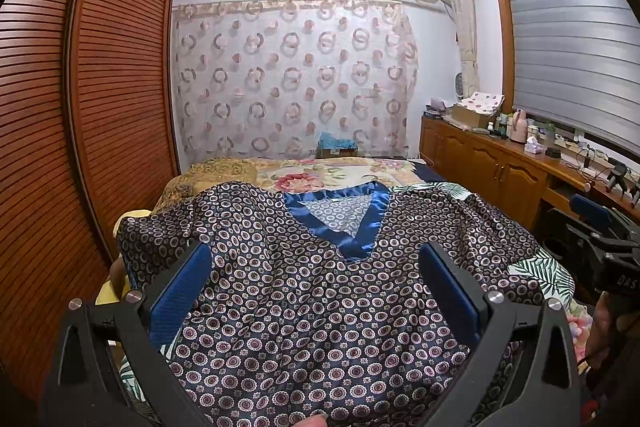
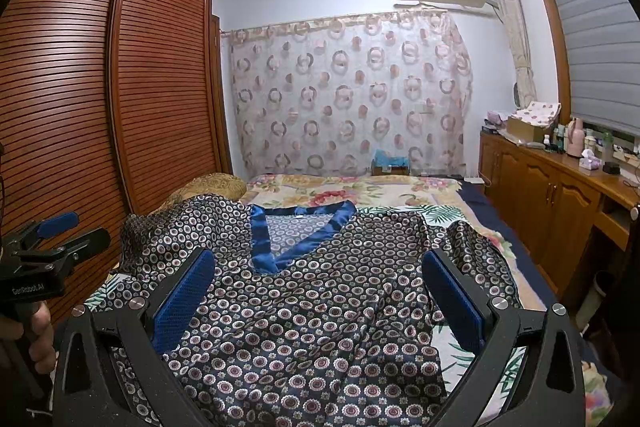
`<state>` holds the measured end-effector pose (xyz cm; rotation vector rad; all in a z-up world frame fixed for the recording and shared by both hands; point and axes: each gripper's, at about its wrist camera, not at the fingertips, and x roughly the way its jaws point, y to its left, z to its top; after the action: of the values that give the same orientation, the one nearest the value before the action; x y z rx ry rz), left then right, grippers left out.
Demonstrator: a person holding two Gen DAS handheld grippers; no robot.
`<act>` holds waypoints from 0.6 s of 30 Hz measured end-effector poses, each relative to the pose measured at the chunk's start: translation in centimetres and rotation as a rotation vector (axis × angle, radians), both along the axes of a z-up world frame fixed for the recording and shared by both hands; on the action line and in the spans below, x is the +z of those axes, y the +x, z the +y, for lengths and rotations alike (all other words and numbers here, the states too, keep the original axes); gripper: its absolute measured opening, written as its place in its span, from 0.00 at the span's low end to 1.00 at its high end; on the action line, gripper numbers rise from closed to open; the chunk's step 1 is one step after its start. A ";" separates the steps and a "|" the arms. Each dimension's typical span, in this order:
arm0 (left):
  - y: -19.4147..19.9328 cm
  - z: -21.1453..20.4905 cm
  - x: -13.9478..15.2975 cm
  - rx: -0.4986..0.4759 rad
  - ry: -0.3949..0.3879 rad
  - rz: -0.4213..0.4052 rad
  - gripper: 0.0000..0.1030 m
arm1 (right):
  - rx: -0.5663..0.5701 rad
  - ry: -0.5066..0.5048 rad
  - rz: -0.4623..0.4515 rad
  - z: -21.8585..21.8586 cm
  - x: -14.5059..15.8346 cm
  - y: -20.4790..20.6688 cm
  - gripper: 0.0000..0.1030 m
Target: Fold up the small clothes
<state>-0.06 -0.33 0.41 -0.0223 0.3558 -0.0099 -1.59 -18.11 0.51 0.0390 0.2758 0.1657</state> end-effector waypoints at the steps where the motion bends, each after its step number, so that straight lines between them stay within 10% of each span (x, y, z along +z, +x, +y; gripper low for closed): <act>1: 0.0 0.0 0.0 -0.001 -0.002 0.001 1.00 | 0.000 0.000 0.000 0.0 0.0 0.0 1.00; 18: -0.1 -0.2 0.0 -0.001 0.004 -0.002 1.00 | 0.000 0.000 0.003 0.0 0.0 0.0 1.00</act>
<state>-0.13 -0.51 0.39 -0.0186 0.3539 -0.0104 -1.57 -18.10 0.55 0.0394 0.2783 0.1655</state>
